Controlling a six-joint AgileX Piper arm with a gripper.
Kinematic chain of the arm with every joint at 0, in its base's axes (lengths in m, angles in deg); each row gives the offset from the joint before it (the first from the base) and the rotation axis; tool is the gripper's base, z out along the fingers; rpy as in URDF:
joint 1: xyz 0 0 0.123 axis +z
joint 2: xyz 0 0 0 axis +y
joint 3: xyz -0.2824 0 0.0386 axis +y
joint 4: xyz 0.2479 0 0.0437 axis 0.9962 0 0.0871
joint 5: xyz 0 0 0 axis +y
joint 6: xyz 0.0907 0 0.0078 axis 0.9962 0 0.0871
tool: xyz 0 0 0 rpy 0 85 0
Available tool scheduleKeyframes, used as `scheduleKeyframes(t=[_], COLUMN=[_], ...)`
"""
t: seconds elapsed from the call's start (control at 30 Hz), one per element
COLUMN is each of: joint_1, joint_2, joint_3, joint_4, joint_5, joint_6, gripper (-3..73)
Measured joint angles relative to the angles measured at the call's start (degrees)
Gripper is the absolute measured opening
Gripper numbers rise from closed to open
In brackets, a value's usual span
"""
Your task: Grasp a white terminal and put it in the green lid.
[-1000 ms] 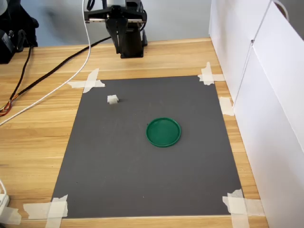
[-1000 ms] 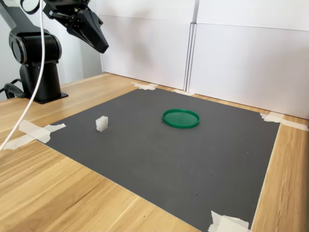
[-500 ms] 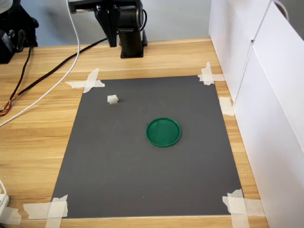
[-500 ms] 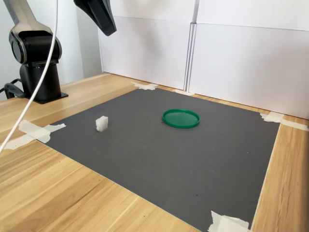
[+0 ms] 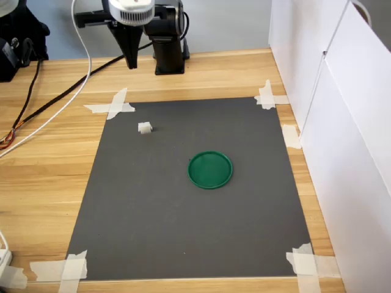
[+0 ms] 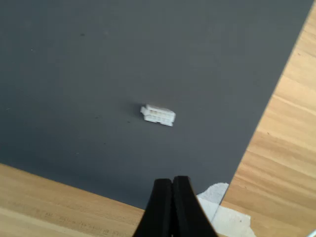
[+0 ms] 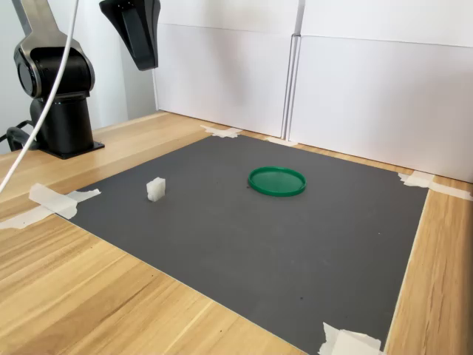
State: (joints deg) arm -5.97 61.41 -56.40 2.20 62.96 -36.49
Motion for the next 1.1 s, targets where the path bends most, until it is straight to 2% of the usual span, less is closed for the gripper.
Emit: scheduleKeyframes(t=[0.13,0.33,0.43,0.57,0.7,0.83,0.97,1.07,1.1], joint_1=[-0.81,-10.66,-14.16,-15.38,-15.42,-15.42,-15.42,-15.42,-15.42], joint_2=[0.06,1.12,2.55,5.59,8.98,10.65,11.16,11.2,11.35], joint_3=[-0.83,-1.01,-2.11,-5.1,-8.57,-11.18,-11.23,-11.23,-11.23], joint_4=[2.41,10.78,13.11,15.5,19.12,19.75,18.86,17.84,17.31], joint_5=[1.53,2.98,4.51,7.08,7.14,7.03,7.03,7.03,7.09], joint_6=[-3.68,-17.53,-25.87,-32.16,-33.35,-33.57,-36.54,-40.91,-42.2], gripper=[-2.2,-2.2,-2.2,-2.2,-2.2,-2.2,-1.5,3.0,6.6])
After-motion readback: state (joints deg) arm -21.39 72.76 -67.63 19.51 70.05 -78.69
